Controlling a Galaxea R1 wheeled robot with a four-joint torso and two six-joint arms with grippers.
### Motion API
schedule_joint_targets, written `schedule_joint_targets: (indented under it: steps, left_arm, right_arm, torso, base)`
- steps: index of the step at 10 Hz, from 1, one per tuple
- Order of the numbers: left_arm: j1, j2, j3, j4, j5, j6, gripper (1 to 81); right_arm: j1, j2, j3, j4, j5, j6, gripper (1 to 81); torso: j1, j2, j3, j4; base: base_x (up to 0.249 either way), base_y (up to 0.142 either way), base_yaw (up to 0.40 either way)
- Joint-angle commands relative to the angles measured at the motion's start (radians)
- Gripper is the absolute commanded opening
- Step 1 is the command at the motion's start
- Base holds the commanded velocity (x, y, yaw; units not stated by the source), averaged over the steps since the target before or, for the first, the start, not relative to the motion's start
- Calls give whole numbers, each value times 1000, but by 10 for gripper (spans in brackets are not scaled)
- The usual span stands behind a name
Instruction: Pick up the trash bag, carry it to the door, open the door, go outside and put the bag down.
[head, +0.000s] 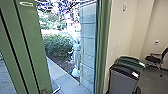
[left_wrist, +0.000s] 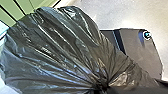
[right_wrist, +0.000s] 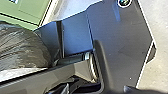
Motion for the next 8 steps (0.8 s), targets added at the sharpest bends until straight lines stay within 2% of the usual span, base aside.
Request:
schedule_joint_targets:
  steps: [1,5,8]
  left_arm:
    - [-61,-3,2,15,56,9,10]
    - [-61,-16,9,9,53,11,10]
    - [-51,-26,21,9,50,12,10]
  right_arm:
    - [40,9,2,-6,-58,-6,811]
    - [38,1,2,-2,-55,-2,811]
    - [34,-28,54,1,-47,-3,811]
  torso:
    - [0,0,0,0]
    - [0,0,0,0]
    - [0,0,0,0]
  base:
    - [0,0,149]
    - [0,0,172]
    - [0,0,221]
